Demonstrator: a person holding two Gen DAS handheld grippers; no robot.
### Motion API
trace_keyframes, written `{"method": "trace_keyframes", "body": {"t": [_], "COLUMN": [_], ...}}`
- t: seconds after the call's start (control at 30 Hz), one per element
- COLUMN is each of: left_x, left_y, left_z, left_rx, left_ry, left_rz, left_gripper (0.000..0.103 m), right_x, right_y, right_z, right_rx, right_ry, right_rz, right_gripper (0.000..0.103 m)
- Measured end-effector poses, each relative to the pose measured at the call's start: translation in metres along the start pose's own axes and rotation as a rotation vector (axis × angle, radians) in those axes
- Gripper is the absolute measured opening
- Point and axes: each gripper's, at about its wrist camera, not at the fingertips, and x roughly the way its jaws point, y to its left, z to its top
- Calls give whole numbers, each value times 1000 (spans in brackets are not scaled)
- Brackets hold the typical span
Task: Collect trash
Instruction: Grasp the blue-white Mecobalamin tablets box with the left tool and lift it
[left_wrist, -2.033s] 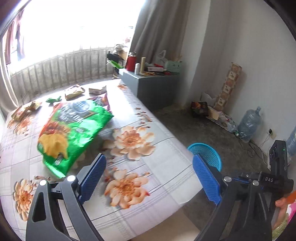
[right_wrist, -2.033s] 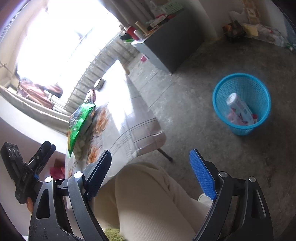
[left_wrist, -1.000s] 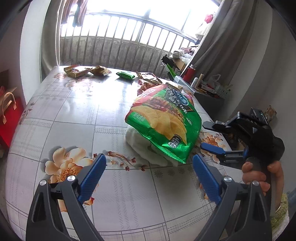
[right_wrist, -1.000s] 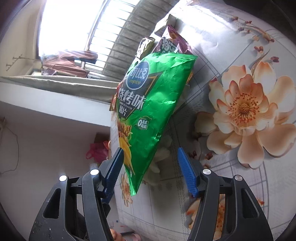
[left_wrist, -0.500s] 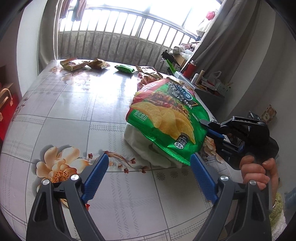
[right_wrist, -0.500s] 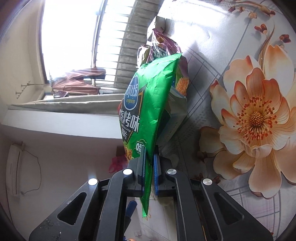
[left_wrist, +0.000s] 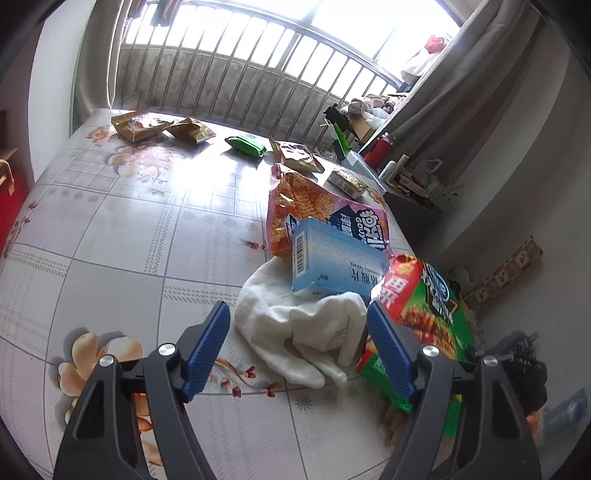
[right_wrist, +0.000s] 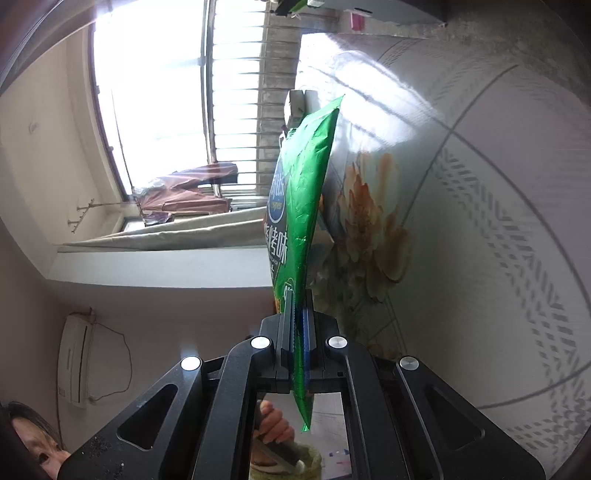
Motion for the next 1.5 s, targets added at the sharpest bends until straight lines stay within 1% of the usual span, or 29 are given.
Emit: {"method": "trace_keyframes", "body": {"t": [0.03,0.1,0.17,0.23,0.27,0.33,0.4,0.43,0.47,0.57,0.6,0.67,0.77,0.87,0.93,1.07,1.1,1.17,1.27,1.37,1.43,1.5], "left_x": [4,15,23,29,33,42,52,58,64,87,95,109,126,140,149,165,168,171,174,173,172,171], "left_y": [2,4,3,-8,-17,-37,-57,-67,-78,-104,-111,-119,-123,-122,-121,-118,-119,-120,-121,-123,-123,-122], "left_z": [6,18,27,33,36,39,41,41,39,29,24,17,15,18,20,21,19,18,18,18,18,18], "left_rx": [-22,-49,-59,6,67,197,347,424,516,782,866,991,1089,1143,1156,1172,1180,1196,1182,1152,1134,1127], "left_ry": [2,28,34,19,18,31,47,58,74,117,138,179,243,299,337,425,436,439,435,420,414,407], "left_rz": [-13,-36,-24,-11,3,25,34,37,39,81,86,90,66,49,42,29,29,31,31,23,18,18], "left_gripper": [70,69,65,65,65,67,75,84,91,97,97,97,97,97,97,97,97,97,97,97,97,97], "right_x": [-5,-10,-17,-20,-13,-15,-11,-11,-14,-13,-11,-7,-11,-15,-28,-30,-29,-33,-33,-35,-36,-36], "right_y": [-4,-11,-15,-13,-8,-8,-8,-8,-9,-8,-7,-5,-7,-9,-15,-18,-18,-19,-18,-14,-13,-11], "right_z": [-1,-4,-6,-7,-6,-5,-6,-6,-6,-4,-4,-2,2,3,-1,1,2,0,0,-3,-4,-4], "right_rx": [10,21,24,9,1,-5,-9,-12,-17,-35,-39,-45,-49,-55,-58,-54,-54,-52,-57,-75,-69,-63], "right_ry": [-6,-14,-19,-24,-24,-20,-11,-6,0,14,17,20,23,29,36,43,44,44,42,37,35,35], "right_rz": [-1,-1,-1,-11,-21,-40,-53,-58,-62,-85,-92,-100,-101,-102,-98,-91,-90,-88,-86,-84,-67,-54], "right_gripper": [2,2,2,2,2,2,2,2,2,2,2,2,3,3,3,3,4,4,6,13,21,25]}}
